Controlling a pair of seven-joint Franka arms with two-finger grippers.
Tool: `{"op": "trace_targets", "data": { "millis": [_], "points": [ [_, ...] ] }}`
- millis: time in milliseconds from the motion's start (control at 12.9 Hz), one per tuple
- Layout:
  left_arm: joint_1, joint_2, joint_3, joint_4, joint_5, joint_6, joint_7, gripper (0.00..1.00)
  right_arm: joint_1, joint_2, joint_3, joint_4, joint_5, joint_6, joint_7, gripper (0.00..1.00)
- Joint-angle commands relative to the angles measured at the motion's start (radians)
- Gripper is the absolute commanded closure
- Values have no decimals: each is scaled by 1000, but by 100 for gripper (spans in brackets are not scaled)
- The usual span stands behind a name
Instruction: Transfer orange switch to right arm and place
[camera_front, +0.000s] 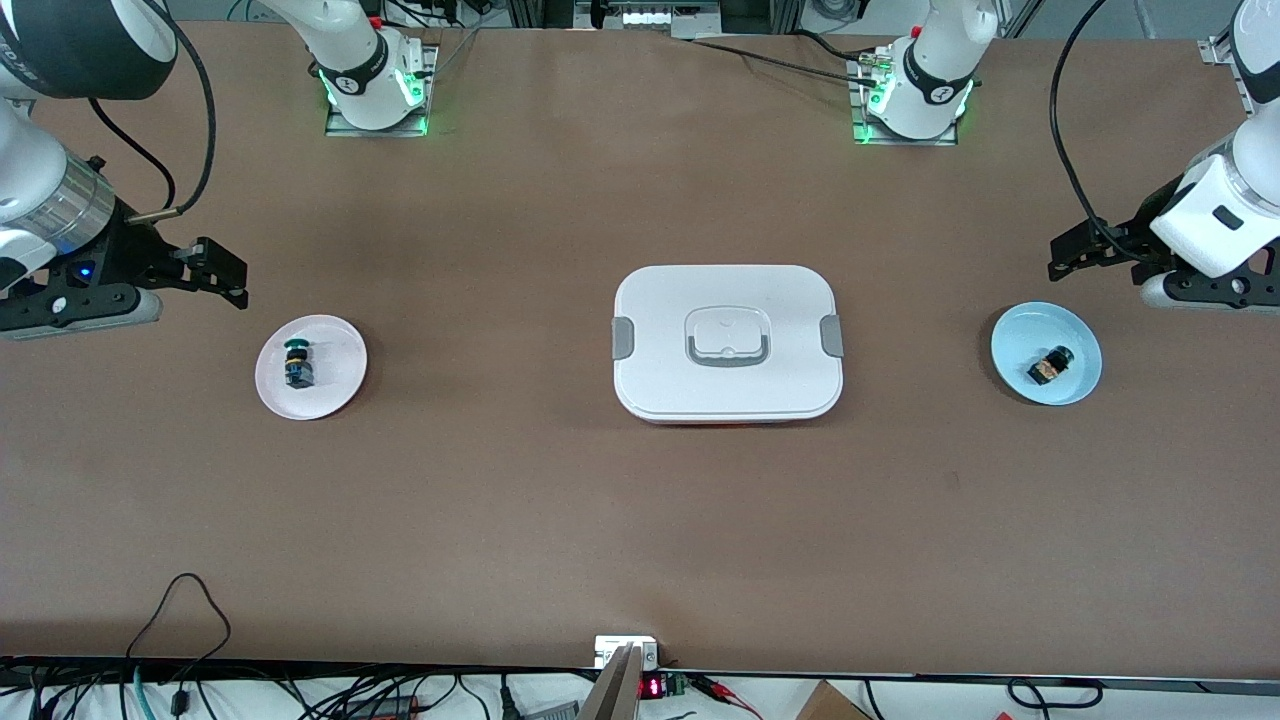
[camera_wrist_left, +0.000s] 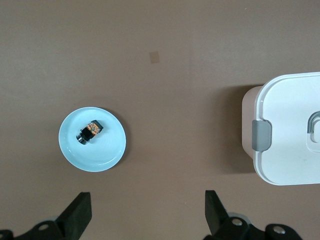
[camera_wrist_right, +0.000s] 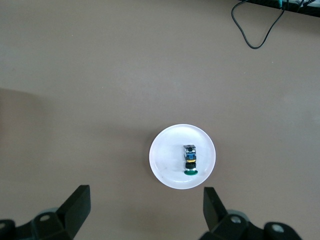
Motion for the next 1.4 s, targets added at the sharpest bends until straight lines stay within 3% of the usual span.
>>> {"op": "trace_targets", "data": {
  "millis": [0,777,1166,1322],
  "points": [
    [-11,11,6,32,6,-20,-9,0,0,-1,3,11,-12,0,4,0],
    [-2,18,9,33,6,-21,-10,0,0,-1,3,11,-12,1,4,0],
    [9,68,18,35,-2,-35,-7,0,0,-1,3,11,-12,1,4,0],
    [17,109,18,85,-7,-64,43,0,0,-1,3,11,-12,1,4,0]
  ]
}}
